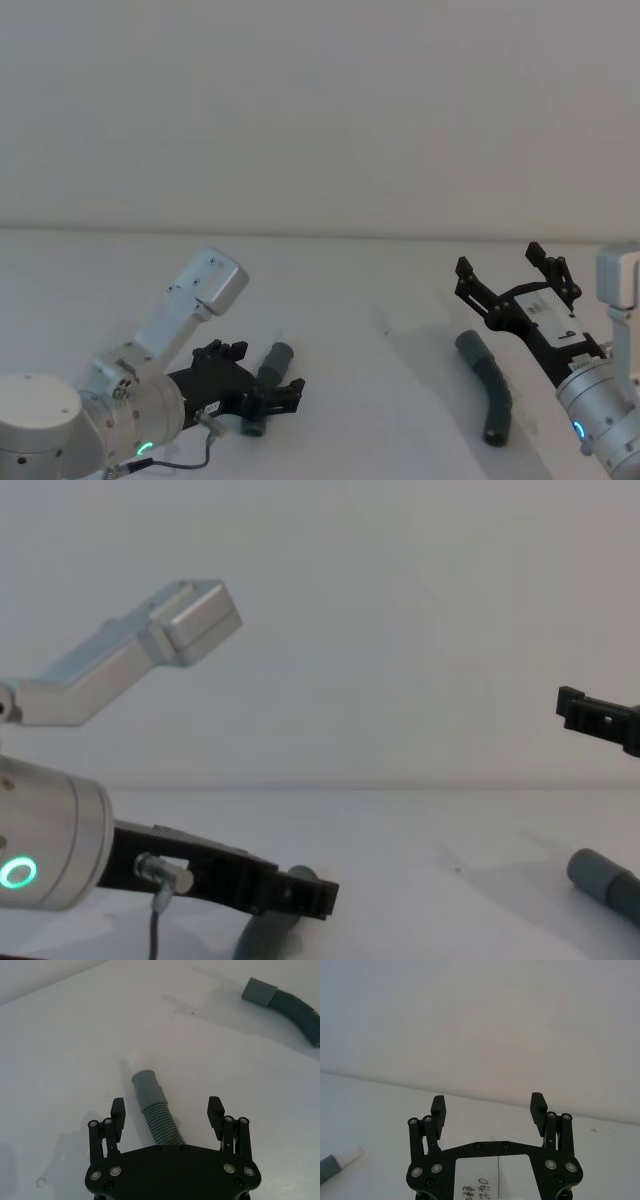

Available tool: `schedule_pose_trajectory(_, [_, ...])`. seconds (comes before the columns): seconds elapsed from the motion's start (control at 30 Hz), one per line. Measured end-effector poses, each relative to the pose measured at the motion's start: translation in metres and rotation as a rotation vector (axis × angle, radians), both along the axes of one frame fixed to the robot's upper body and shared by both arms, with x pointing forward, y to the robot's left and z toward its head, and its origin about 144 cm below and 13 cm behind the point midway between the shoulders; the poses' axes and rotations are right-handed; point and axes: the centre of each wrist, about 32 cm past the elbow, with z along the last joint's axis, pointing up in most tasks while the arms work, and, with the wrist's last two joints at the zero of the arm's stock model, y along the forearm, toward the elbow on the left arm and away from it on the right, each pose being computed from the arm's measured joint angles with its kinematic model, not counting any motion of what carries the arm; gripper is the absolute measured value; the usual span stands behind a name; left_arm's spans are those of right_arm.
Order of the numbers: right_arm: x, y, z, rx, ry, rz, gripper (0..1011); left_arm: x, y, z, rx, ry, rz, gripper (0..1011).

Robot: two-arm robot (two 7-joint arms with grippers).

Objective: Use both hands to pick up one end of the pipe from the table, align the ends, and insert them.

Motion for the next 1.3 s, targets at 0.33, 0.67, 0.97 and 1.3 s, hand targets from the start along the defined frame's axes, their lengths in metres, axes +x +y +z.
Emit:
schedule_pose_trajectory(0.33, [0.0,0.0,0.0,0.0,0.0,0.0,1001,0.006,-0.005,-0.008,0.01,0.01,0.03,1001])
schedule_pose_trajectory(0.67, [0.0,0.0,0.0,0.0,0.0,0.0,1001,0.013,-0.007,-0.014,0.009,0.02,0.06,1001])
schedule_pose_trajectory(0.97, [0.0,0.0,0.0,0.0,0.0,0.0,1001,0.02,-0.009,-0.017,0.006,0.027,0.08,1001])
schedule_pose_trajectory(1.3, [0.0,0.0,0.0,0.0,0.0,0.0,1001,0.025,-0.01,-0.019,0.012,0.022,0.088,1001])
